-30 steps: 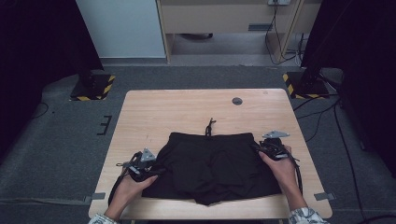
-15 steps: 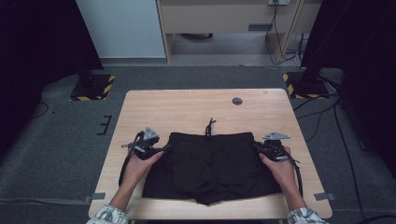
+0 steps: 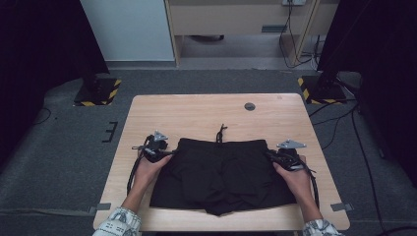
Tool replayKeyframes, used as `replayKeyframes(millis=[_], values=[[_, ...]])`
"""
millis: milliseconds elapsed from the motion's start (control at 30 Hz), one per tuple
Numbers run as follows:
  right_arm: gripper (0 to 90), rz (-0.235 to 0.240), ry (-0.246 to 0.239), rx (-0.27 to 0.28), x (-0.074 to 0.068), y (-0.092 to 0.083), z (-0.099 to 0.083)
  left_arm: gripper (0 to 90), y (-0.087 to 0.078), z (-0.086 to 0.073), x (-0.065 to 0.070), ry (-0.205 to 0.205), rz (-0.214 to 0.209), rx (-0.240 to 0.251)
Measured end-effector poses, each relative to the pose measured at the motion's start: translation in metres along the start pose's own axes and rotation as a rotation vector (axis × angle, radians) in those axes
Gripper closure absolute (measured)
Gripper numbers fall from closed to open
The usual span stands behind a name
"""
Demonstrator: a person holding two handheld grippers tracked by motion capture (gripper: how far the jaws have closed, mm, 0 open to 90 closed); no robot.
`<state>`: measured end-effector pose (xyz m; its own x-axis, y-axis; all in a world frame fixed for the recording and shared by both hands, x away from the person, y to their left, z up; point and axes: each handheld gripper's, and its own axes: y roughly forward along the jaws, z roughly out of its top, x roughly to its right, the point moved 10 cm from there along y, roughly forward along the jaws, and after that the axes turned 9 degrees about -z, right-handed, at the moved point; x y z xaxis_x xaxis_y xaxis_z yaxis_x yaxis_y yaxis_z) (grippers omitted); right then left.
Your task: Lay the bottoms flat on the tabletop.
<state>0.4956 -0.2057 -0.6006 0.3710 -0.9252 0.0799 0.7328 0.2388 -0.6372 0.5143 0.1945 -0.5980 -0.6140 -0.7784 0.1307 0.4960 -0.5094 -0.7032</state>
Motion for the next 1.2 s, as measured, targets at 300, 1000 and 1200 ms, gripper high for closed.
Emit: replayKeyframes(millis=[300,1000,1200], values=[[64.1,-0.021,0.021,-0.008,0.001,-0.001,-0.001,41.1,-0.012,0.009,0.011,-0.012,-0.039,0.067],[88.7,0.051,0.084,0.038,-0.003,-0.007,0.004,88.6,-0.007,-0.001,0.034,0.093,-0.031,-0.011],[88.9,0.068,0.084,0.081,-0.004,-0.018,0.014,88.8,-0.027,0.017,0.036,0.116,-0.005,0.082]])
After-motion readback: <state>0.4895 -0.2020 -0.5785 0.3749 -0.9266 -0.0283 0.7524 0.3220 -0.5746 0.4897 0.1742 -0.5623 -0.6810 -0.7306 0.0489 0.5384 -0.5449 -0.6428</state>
